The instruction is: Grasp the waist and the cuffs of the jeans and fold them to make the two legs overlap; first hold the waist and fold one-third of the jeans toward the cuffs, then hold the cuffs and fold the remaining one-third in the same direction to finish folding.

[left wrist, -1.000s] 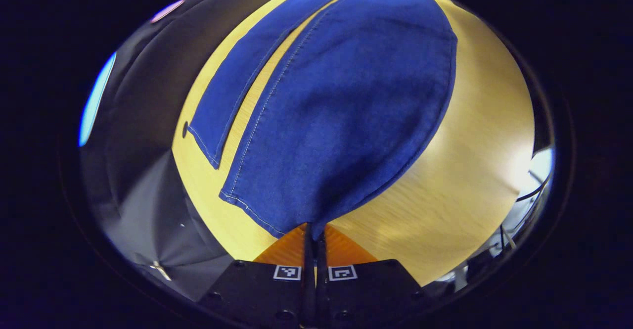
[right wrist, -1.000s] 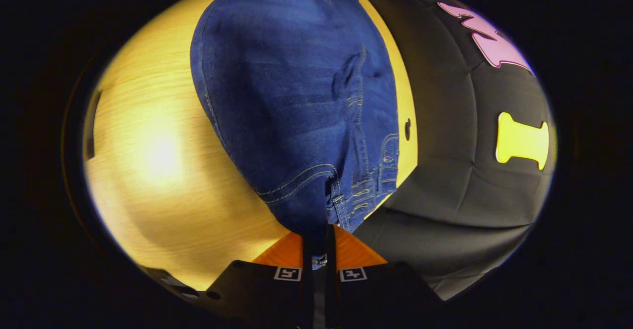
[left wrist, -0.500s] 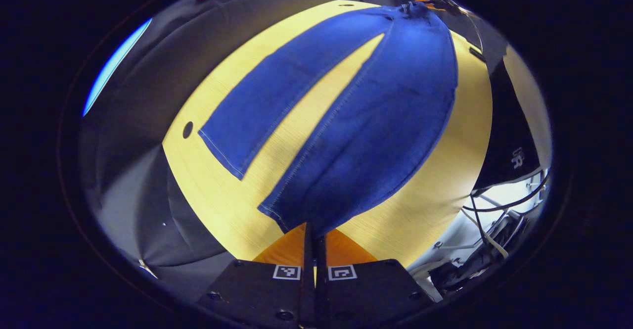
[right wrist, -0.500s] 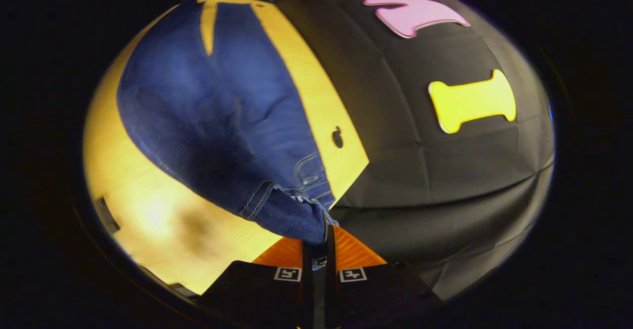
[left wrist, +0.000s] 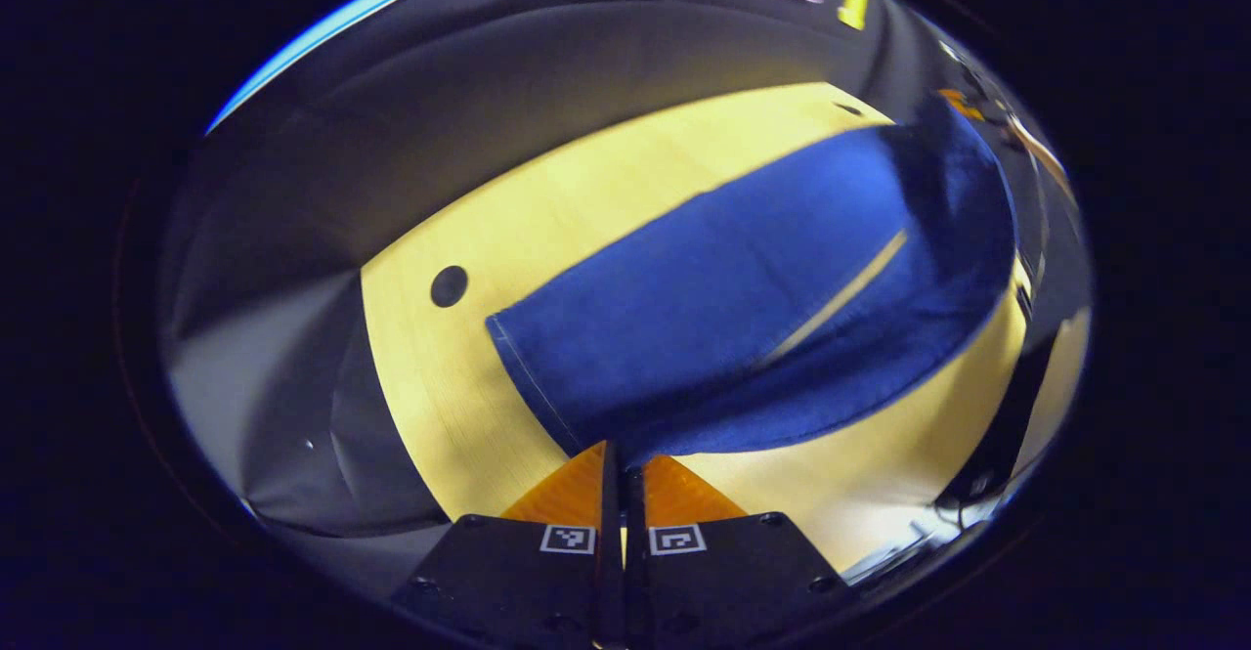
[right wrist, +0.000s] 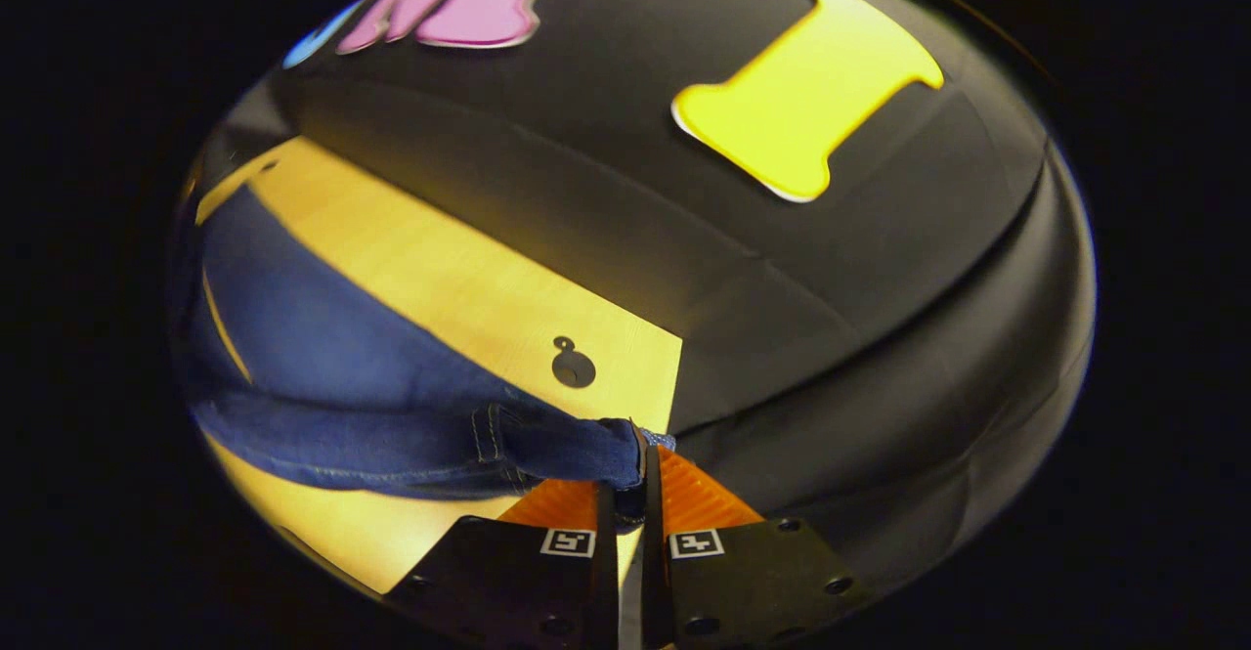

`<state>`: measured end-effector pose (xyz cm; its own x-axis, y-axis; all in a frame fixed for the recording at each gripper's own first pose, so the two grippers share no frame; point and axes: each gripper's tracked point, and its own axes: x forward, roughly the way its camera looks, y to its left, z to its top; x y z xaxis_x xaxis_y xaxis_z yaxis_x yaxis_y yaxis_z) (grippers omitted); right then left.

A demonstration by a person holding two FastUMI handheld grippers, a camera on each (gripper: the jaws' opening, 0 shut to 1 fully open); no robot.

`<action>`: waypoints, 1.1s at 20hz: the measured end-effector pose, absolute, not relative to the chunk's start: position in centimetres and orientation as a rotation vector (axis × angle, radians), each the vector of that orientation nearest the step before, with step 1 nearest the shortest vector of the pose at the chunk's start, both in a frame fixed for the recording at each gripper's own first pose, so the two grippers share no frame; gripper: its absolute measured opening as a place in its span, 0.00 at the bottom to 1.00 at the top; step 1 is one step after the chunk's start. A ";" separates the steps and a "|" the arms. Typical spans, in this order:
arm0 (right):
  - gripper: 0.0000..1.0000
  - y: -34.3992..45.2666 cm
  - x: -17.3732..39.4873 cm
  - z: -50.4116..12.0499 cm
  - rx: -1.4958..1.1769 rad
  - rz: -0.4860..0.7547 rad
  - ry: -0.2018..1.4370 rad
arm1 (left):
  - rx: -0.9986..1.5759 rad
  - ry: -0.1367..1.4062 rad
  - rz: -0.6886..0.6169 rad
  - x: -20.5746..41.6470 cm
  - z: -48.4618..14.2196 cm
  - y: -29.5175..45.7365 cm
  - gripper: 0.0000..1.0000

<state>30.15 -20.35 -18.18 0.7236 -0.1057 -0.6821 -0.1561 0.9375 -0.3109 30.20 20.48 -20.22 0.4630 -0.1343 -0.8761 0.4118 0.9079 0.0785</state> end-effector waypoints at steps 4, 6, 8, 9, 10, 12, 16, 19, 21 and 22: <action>0.13 -20.5 30.1 -16.7 -0.172 -0.105 0.879 | 0.203 1.101 -0.210 33.4 -23.6 21.6 0.06; 0.13 -20.8 30.4 -16.3 -0.127 -0.123 0.916 | 0.164 1.097 -0.170 34.3 -24.9 22.0 0.06; 0.15 -20.4 30.6 -15.2 -0.066 -0.163 0.949 | 0.114 1.061 -0.123 35.4 -25.7 21.7 0.06; 0.31 -20.3 30.4 -14.9 -0.039 -0.169 0.952 | 0.079 1.041 -0.106 35.8 -26.0 21.1 0.12; 0.47 -20.4 30.7 -14.8 -0.012 -0.175 0.930 | 0.053 1.011 -0.094 36.1 -25.9 20.8 0.16; 0.79 -19.9 30.6 -14.2 0.028 -0.164 0.875 | 0.039 0.927 -0.057 36.3 -24.4 20.9 0.69; 0.98 -19.7 28.8 -11.6 0.084 -0.193 0.719 | 0.047 0.627 0.010 36.1 -18.2 20.0 0.99; 0.98 -20.3 26.8 -9.9 0.158 -0.264 0.617 | 0.013 0.452 0.057 34.9 -13.4 19.2 0.98; 0.98 -20.5 25.3 -9.4 0.220 -0.310 0.589 | 0.020 0.366 0.122 34.3 -11.9 19.3 0.99; 0.97 -21.1 24.5 -9.6 0.247 -0.337 0.587 | 0.020 0.320 0.129 34.0 -11.3 18.7 0.99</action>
<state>24.47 -21.09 -9.61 0.7805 -0.2395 -0.5775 0.3785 0.9162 0.1315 34.02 18.70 -11.31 0.9410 0.1293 -0.3128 -0.1228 0.9916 0.0403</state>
